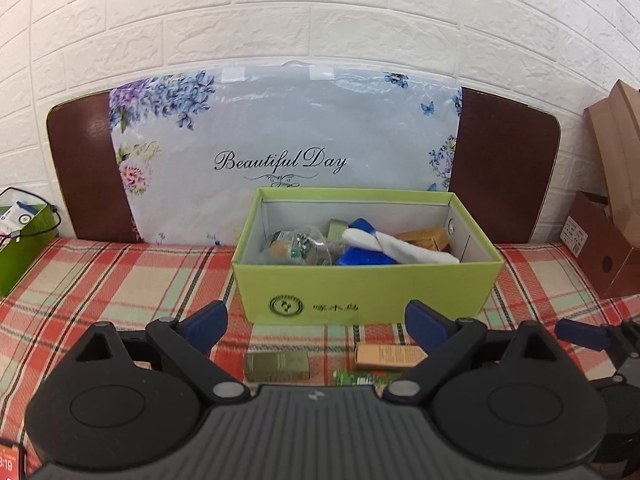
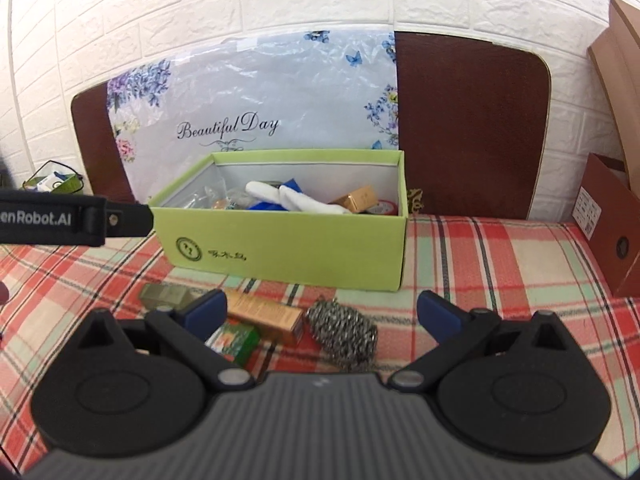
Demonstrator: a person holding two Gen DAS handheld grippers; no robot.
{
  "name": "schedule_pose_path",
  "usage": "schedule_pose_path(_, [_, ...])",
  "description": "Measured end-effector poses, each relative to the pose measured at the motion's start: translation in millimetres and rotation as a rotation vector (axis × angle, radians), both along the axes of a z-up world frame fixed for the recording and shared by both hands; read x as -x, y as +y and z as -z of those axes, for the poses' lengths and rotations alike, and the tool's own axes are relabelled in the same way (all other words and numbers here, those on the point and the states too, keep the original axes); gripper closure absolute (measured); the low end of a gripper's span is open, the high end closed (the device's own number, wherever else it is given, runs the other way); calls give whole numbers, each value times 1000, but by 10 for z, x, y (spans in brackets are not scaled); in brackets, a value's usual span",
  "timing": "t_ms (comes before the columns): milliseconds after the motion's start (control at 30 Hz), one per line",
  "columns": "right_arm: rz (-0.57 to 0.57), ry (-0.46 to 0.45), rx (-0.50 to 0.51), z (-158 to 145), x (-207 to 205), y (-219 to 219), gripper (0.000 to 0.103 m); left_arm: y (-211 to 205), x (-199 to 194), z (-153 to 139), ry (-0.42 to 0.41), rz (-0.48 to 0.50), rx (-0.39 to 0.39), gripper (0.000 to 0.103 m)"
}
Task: Organize objects
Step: 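Move both tools back from the lime box toward the remaining items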
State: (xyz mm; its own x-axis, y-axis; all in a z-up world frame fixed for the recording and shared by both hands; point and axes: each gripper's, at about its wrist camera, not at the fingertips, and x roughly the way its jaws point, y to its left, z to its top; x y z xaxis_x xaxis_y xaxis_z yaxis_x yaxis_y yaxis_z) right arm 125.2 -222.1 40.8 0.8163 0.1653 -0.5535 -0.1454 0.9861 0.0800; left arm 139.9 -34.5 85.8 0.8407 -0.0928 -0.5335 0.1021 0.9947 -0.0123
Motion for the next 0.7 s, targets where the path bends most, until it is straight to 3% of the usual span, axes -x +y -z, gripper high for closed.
schedule_pose_path(467, [28, 5, -44, 156, 494, -59, 0, 65, 332, 221, 55, 10, 26, 5])
schedule_pose_path(700, [41, 38, -53, 367, 637, -91, 0, 141, 391, 497, 108, 27, 41, 5])
